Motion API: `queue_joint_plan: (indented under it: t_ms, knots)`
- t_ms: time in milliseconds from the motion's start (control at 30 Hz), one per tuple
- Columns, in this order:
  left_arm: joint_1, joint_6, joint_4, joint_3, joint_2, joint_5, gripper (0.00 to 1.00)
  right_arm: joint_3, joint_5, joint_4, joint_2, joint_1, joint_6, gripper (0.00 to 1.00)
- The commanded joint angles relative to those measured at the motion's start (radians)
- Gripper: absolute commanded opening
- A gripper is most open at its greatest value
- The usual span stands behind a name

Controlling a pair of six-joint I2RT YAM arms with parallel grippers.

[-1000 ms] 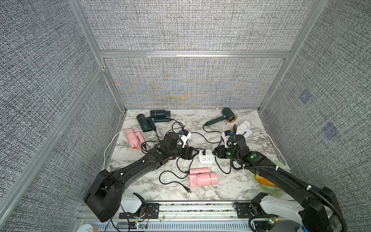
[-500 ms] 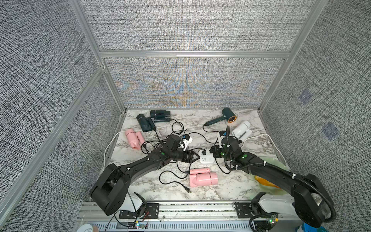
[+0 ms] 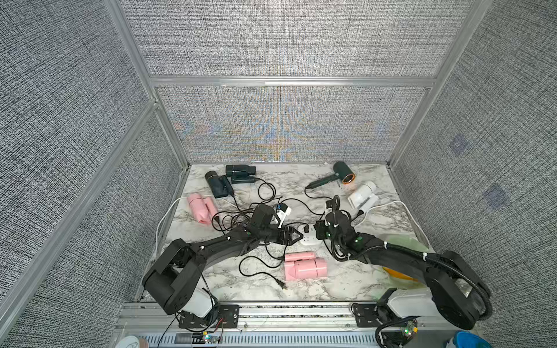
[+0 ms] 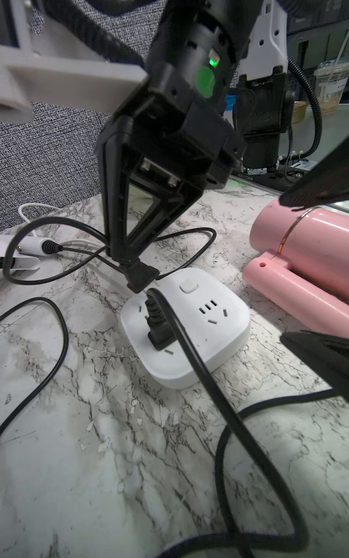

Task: Charge the blow dryers
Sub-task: Insert the plug into the socket.

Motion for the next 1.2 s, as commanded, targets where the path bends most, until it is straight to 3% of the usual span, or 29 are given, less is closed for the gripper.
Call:
queue_joint_plan:
  t_ms: [0, 700, 1167]
  knots:
    - [0.001, -0.014, 0.073, -0.003, 0.015, 0.008, 0.67, 0.001, 0.072, 0.055, 0.024, 0.008, 0.023, 0.02]
    - [-0.009, -0.058, 0.162, -0.031, 0.064, 0.008, 0.61, 0.033, 0.073, 0.087, 0.117, 0.032, 0.044, 0.02]
    - [-0.02, -0.078, 0.198, -0.055, 0.085, -0.007, 0.59, 0.012, 0.174, 0.07, 0.147, 0.099, 0.075, 0.02]
